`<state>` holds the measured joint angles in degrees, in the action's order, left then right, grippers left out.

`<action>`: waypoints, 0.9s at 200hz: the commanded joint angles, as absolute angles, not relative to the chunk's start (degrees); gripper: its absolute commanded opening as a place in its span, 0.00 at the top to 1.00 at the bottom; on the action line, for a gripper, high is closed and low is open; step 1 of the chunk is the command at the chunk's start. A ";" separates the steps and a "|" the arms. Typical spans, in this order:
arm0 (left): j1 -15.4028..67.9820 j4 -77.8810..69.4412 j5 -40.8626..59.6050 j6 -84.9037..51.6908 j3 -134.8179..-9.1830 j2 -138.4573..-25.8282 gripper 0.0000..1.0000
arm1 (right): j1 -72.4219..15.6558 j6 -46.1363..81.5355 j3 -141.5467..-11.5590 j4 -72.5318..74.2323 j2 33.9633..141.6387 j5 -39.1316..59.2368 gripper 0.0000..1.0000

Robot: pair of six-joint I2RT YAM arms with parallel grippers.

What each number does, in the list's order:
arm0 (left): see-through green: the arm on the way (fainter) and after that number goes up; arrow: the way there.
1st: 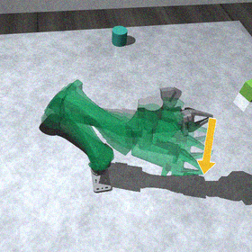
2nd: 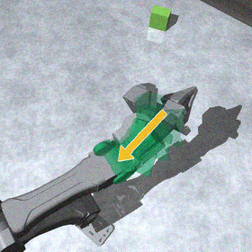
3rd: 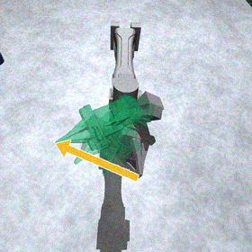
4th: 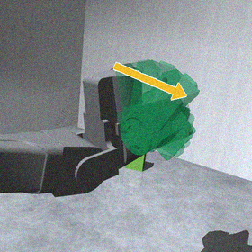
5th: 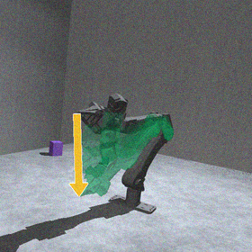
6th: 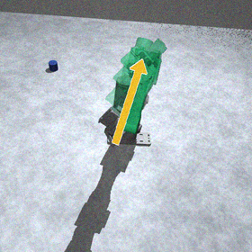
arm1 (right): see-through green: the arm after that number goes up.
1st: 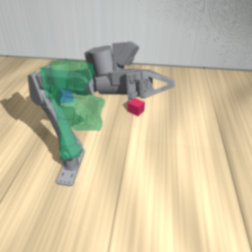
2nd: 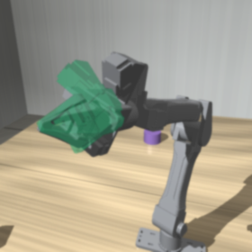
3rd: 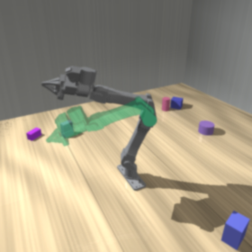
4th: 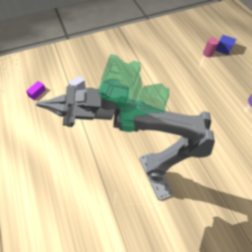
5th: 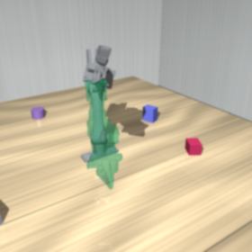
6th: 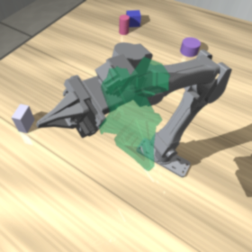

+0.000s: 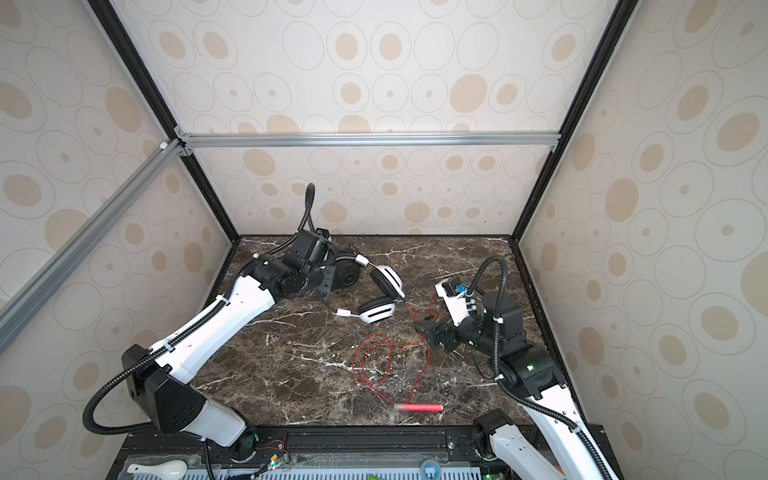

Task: Wrap the headphones
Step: 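Lift the white headset with the left gripper toward the far side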

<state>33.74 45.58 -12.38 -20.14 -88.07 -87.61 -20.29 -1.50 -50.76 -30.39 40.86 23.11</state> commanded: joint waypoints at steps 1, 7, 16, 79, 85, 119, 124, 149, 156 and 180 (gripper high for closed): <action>32.28 39.49 -6.75 -19.90 -87.27 -85.17 1.00 | -20.66 2.53 -49.60 -27.22 41.35 24.22 0.09; 31.48 38.81 -5.84 -19.63 -86.66 -84.98 1.00 | -20.71 3.13 -50.02 -27.28 42.14 23.50 0.09; 30.36 37.71 -4.18 -19.09 -85.53 -84.46 1.00 | -20.66 3.28 -51.01 -28.05 43.49 22.71 0.10; 27.08 32.75 -0.92 -15.78 -81.73 -80.51 1.00 | -20.62 -2.65 -53.95 -29.47 52.33 22.07 0.10; 26.99 32.81 -1.00 -16.31 -81.87 -80.39 1.00 | -20.52 -3.49 -53.52 -28.47 53.22 22.34 0.10; 26.89 32.79 -0.12 -16.99 -83.31 -80.11 1.00 | -19.83 -8.00 -53.39 -26.38 58.00 26.40 0.10; 26.89 33.53 -0.59 -16.90 -84.08 -80.26 1.00 | -19.65 -8.29 -52.78 -25.54 58.41 26.64 0.10; 26.83 36.31 -2.28 -15.95 -87.76 -80.89 1.00 | -16.93 -7.59 -49.52 -19.64 60.67 28.84 0.10; 26.81 36.97 -2.33 -15.83 -88.89 -81.03 1.00 | -16.35 -6.81 -49.37 -18.32 61.31 30.28 0.10; 26.76 38.82 -0.62 -13.82 -92.45 -82.21 1.00 | -13.18 -5.86 -47.49 -13.99 62.81 32.29 0.11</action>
<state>27.03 39.51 -2.79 -15.40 -85.95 -82.13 -14.90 -5.76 -49.74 -20.69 61.91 28.64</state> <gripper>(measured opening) 0.067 0.898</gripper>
